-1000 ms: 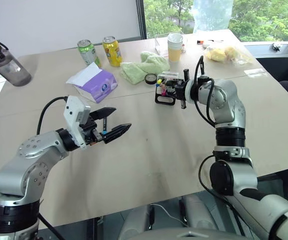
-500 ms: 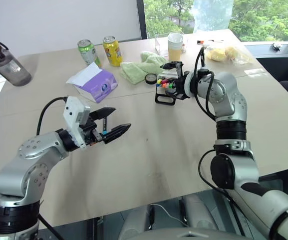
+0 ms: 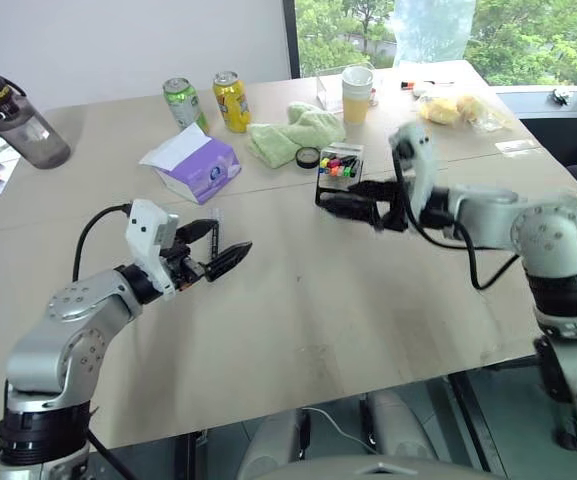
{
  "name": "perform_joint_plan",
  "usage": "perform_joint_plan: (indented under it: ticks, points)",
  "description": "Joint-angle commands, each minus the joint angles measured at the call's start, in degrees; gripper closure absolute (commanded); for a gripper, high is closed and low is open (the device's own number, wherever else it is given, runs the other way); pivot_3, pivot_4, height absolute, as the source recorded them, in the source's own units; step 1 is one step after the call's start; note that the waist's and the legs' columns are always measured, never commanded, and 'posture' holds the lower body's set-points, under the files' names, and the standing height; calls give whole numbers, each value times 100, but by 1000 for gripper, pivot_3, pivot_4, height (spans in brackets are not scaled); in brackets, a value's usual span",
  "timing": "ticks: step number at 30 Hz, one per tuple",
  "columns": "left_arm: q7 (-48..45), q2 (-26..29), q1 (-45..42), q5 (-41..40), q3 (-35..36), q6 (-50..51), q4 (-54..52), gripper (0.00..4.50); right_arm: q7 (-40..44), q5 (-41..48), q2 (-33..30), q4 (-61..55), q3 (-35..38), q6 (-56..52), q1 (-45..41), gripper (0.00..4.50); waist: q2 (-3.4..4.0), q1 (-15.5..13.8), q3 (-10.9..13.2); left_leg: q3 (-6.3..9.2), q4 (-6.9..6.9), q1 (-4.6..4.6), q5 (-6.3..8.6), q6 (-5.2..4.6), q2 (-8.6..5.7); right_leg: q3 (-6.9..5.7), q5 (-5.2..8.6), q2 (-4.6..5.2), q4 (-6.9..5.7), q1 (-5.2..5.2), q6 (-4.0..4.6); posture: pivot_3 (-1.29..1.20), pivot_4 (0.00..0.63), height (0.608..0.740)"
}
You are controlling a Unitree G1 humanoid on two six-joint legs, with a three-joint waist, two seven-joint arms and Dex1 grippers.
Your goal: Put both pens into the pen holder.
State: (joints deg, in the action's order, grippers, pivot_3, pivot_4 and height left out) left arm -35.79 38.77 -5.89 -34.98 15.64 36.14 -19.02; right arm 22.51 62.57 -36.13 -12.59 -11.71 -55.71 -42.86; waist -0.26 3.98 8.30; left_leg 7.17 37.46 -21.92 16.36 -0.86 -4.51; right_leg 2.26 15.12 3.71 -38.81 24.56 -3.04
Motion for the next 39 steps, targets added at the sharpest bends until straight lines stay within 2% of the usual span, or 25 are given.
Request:
perform_joint_plan:
  ticks: [1,3,6,11,15,20,23,28,31,34,39]
  points:
    - [361,-99,-79,242,4,-2,34,0,1703,-1394,-616,-497,-329,1337,390,43,-3,-72,0,1,3,-1,1,-1,-2,-4,0,2,2,0,0,0,150,740]
    - [625,-184,-189,412,-80,86,133,0,2286,-2135,-860,-405,-529,2028,618,43,-7,-133,-1,1,5,-3,2,-1,-1,-5,0,4,4,0,-1,0,150,740]
    - [985,-331,-499,612,-175,311,458,0,2700,-2656,-851,-238,-483,2546,792,43,-12,-182,1,2,9,-1,1,0,-1,-5,0,4,1,-1,-1,0,150,740]
    - [1577,-559,-926,797,-418,1160,858,0,2981,-2918,-691,-226,-276,2682,925,43,-24,-190,4,4,13,-2,2,1,-1,-2,-1,5,0,-1,0,0,150,740]
    - [2206,-882,-1229,963,-334,1748,1220,0,3040,-3015,-637,-328,-146,2628,1026,43,-31,-216,6,15,18,-7,2,2,-6,-3,-1,10,1,-1,0,0,150,740]
    - [2506,-1095,-1164,1137,-528,2200,1353,0,3080,-3165,-566,-347,-44,2626,1108,43,-30,-222,0,27,31,13,1,4,-9,-4,-1,11,-6,-26,0,0,150,740]
    - [2463,-1143,-1105,1134,-565,2325,1352,790,3117,-3259,-528,-362,0,2652,1171,0,-28,-208,-4,26,30,30,1,4,-9,-2,-1,10,-4,-44,0,0,150,740]
    - [2468,-1089,-1166,1331,-581,2316,1457,2955,3193,-3375,-487,-354,72,2688,1251,0,-28,-208,-4,27,32,28,2,4,-12,-4,-1,13,-2,-44,0,0,150,740]
    - [2418,-1084,-1191,1406,-537,2266,1484,4471,3252,-3455,-471,-329,71,2720,1273,0,-29,-212,-5,28,32,26,2,4,-15,-5,-1,18,-1,-44,-1,0,150,740]
    - [2248,-1091,-1203,1419,-499,1920,1484,4471,3227,-3509,-418,-285,67,2598,1221,0,-29,-210,-5,29,32,26,2,4,-16,-5,0,18,-1,-44,-1,0,150,740]
    - [1377,-1377,-1040,1077,-375,576,1041,4471,2412,-3299,96,-114,280,1478,768,0,-28,-235,-5,35,36,21,1,5,-16,-13,-1,21,0,-43,0,0,150,740]
